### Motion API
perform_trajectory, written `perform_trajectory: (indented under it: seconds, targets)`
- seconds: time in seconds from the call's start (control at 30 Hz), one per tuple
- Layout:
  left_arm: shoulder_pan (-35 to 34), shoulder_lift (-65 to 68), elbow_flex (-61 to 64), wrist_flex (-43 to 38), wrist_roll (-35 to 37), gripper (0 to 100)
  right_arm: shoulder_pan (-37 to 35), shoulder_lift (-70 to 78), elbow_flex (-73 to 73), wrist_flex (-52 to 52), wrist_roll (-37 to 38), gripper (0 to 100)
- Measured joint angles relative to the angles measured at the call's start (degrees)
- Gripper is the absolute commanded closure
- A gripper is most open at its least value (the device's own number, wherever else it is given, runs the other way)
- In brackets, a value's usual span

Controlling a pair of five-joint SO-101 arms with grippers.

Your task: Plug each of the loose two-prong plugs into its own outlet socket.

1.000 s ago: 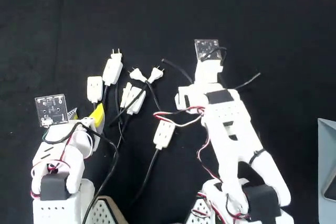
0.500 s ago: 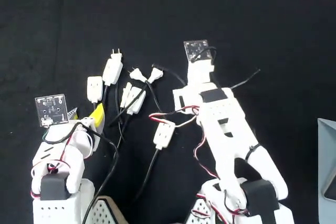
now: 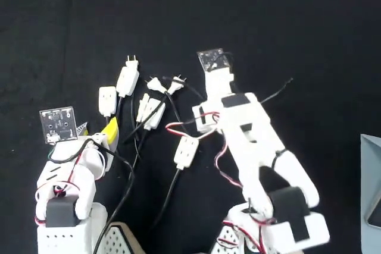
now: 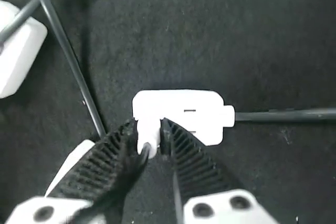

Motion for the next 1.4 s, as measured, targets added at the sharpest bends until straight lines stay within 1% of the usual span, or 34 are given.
perform_trajectory:
  seconds: [0.13, 0.33, 0.43, 0.5, 0.6, 0.7, 0.87, 1.0, 1.03, 1.1, 1.17, 1.2, 1.3, 1.4]
  targets:
    - [0.00, 0.00, 0.00, 0.00, 0.00, 77, -0.09, 4.13, -3.25, 0.18, 0.09, 98.7]
    - [-0.35, 0.00, 0.70, 0.00, 0.00, 77, 0.09, 3.87, -4.04, 0.18, 0.00, 98.7]
    - [-0.35, 0.00, 1.23, 0.00, 0.00, 77, 1.76, 2.73, -6.51, 0.18, 0.53, 98.7]
    - [-0.35, 0.00, 1.23, 0.00, 0.00, 77, 3.08, 2.64, -9.23, -0.18, 2.55, 98.7]
    - [-0.35, 0.00, 1.23, 0.00, 0.00, 77, 4.13, 2.64, -12.31, -4.84, 4.13, 98.7]
    - [-0.35, 0.00, 1.23, 0.00, 0.00, 77, 4.84, 3.16, -14.51, -11.69, 4.40, 98.7]
    - [-0.35, 0.00, 1.23, 0.00, 0.00, 77, 4.92, 10.73, -22.33, -19.34, 4.40, 98.6]
    - [-0.35, 0.00, 1.23, 0.00, 0.00, 77, 4.84, 22.15, -33.32, -20.22, 4.40, 98.0]
    - [-0.35, 0.00, 1.23, 0.00, 0.00, 77, 4.84, 25.23, -36.48, -20.22, 4.40, 95.9]
    - [-0.35, 0.00, 1.23, 0.00, 0.00, 77, 4.84, 31.38, -42.90, -18.46, 4.48, 87.1]
    - [-0.35, 0.00, 1.23, 0.00, 0.00, 77, 4.48, 36.48, -49.76, -14.07, 4.48, 76.7]
    - [-0.35, 0.00, 1.23, 0.00, 0.00, 77, 4.13, 38.86, -53.71, -11.25, 4.40, 73.6]
    - [-0.35, 0.00, 1.23, 0.00, 0.00, 77, 3.25, 43.16, -64.00, -0.79, 4.66, 73.5]
    - [-0.26, 0.00, 1.23, 0.00, 0.00, 77, 2.29, 44.22, -72.62, 9.93, 8.26, 75.9]
